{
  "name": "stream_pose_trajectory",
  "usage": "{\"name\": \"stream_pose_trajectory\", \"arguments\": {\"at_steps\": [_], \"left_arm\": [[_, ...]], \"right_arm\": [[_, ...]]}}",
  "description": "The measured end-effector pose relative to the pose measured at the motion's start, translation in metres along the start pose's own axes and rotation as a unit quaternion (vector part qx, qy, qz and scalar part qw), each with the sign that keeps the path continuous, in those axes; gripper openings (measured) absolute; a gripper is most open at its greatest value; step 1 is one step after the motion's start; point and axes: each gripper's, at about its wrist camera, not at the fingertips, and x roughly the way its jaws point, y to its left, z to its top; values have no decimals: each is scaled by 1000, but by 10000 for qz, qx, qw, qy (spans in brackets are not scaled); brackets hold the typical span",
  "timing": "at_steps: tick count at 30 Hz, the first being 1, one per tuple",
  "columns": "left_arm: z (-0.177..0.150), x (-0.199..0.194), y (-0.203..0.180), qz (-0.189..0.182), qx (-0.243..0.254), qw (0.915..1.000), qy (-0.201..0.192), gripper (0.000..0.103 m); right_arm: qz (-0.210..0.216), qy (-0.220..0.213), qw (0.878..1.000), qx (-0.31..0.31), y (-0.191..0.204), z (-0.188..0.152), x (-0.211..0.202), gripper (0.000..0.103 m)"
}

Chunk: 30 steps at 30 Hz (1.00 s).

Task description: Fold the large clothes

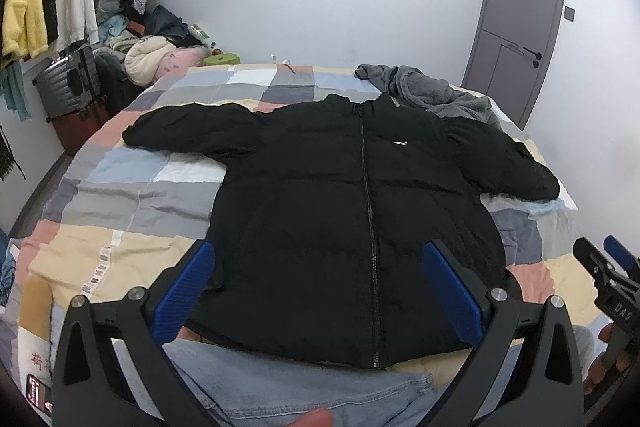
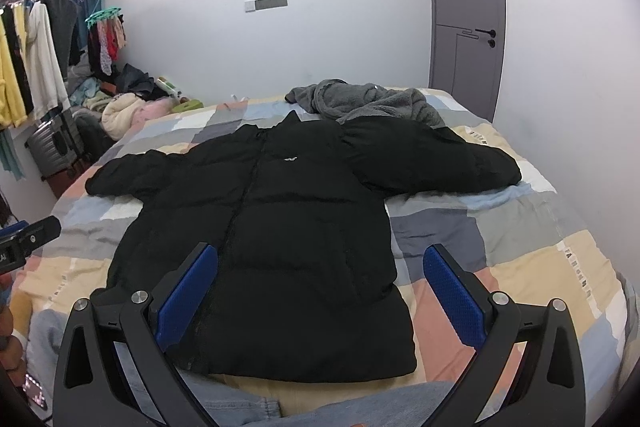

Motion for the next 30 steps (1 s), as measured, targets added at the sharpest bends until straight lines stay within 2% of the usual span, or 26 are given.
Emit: {"name": "stream_pose_trajectory", "arguments": {"at_steps": [7, 30], "left_arm": [[1, -1, 1, 33, -37, 10000, -3, 103], [-4, 5, -7, -61, 30, 9999, 141, 103]], "right_arm": [[70, 49, 10000, 42, 0, -4, 2, 103], [-88, 132, 9998, 143, -11, -13, 1, 103]]}}
